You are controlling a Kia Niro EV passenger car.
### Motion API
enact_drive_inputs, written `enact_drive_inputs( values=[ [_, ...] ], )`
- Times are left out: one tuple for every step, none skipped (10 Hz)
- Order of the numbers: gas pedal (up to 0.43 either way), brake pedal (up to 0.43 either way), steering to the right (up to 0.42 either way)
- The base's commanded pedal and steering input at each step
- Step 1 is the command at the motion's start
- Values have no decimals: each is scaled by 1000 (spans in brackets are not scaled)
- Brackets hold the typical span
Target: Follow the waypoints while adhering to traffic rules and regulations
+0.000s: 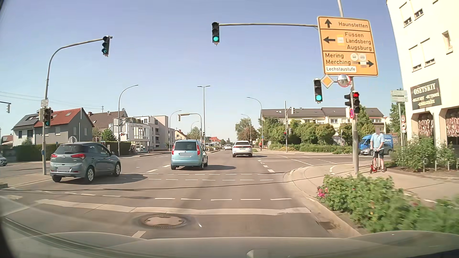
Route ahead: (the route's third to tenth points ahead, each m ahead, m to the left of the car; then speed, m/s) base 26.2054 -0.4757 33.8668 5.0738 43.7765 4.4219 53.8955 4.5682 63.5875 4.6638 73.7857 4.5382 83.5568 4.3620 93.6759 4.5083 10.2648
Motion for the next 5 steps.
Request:
enact_drive_inputs(
  values=[
    [118,0,-1],
    [110,0,0],
    [110,0,2],
    [110,0,3],
    [110,0,3]
  ],
)
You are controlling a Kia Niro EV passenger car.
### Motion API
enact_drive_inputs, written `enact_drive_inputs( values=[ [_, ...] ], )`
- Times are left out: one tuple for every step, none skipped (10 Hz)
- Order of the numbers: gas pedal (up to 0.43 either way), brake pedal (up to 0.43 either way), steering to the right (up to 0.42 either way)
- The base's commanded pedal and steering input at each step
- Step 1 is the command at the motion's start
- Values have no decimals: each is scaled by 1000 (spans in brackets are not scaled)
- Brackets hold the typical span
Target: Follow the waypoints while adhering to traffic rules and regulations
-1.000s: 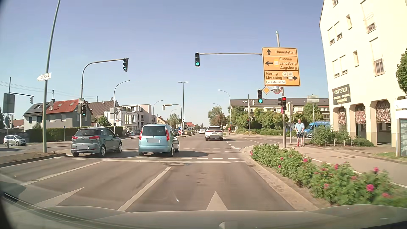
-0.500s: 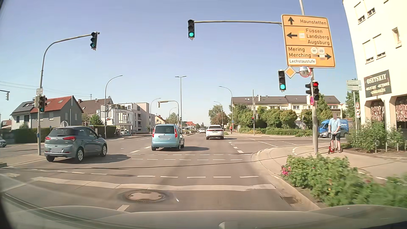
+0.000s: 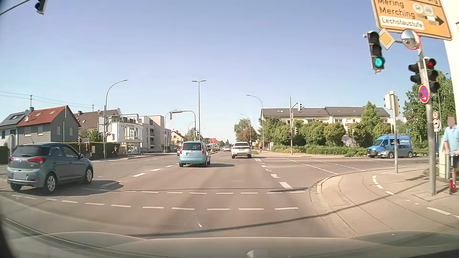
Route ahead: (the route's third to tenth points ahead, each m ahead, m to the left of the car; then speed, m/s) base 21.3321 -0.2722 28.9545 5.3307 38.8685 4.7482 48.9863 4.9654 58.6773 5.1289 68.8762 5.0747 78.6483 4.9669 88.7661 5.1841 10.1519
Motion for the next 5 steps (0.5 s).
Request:
enact_drive_inputs(
  values=[
    [110,0,3],
    [110,0,3],
    [110,0,2],
    [138,0,0],
    [150,0,-3]
  ],
)
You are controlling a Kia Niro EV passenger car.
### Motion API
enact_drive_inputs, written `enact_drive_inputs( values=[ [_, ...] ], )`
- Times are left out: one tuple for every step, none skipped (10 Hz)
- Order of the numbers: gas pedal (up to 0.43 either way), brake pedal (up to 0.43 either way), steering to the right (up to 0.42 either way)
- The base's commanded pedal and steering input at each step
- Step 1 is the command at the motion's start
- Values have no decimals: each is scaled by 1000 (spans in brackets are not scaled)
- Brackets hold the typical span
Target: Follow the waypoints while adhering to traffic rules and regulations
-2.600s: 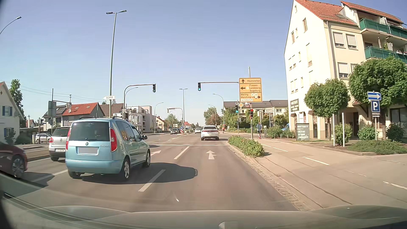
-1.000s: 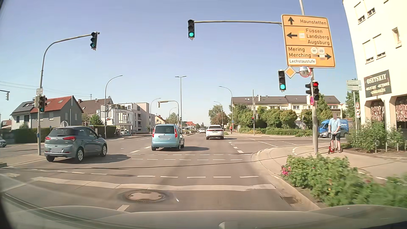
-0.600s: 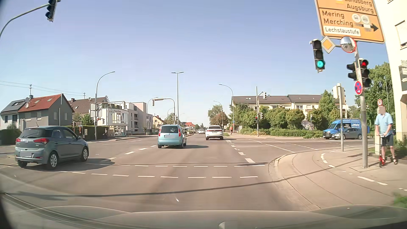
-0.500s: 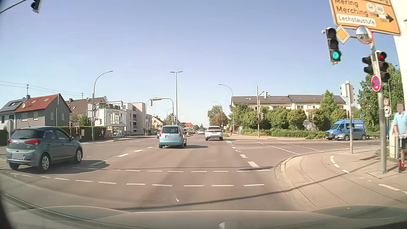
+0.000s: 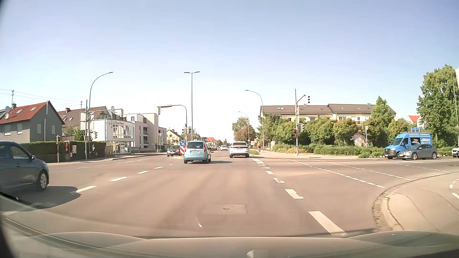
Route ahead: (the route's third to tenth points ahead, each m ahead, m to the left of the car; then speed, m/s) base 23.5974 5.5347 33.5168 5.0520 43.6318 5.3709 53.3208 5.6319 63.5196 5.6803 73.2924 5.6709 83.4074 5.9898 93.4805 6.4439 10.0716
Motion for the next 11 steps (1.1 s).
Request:
enact_drive_inputs(
  values=[
    [150,0,-8],
    [150,0,-12],
    [150,0,-13],
    [157,0,-13],
    [157,0,-13],
    [157,0,-11],
    [157,0,-9],
    [157,0,-6],
    [157,0,-5],
    [177,0,-3],
    [177,0,-3]
  ],
)
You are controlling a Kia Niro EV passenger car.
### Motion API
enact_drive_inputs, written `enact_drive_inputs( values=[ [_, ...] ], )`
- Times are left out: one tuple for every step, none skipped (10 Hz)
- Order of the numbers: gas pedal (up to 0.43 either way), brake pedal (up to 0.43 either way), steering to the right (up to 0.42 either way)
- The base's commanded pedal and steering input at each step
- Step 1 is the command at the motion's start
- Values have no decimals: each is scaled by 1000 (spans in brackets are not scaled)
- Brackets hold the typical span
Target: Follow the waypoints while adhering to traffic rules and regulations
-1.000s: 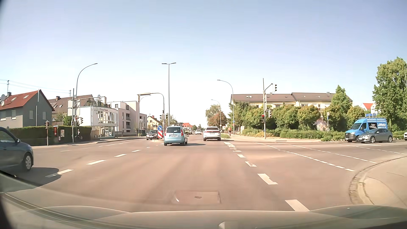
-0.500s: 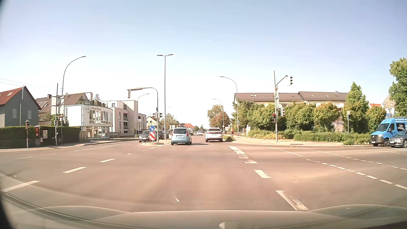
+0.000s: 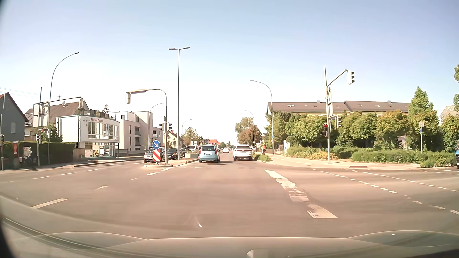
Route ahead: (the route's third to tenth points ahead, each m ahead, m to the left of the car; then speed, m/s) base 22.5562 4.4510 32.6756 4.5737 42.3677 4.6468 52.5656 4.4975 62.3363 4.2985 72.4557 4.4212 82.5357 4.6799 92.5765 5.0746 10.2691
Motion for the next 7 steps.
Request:
enact_drive_inputs(
  values=[
    [197,0,-1],
    [209,0,-1],
    [209,0,-1],
    [209,0,-2],
    [197,0,-3],
    [138,0,-5],
    [118,0,-6]
  ],
)
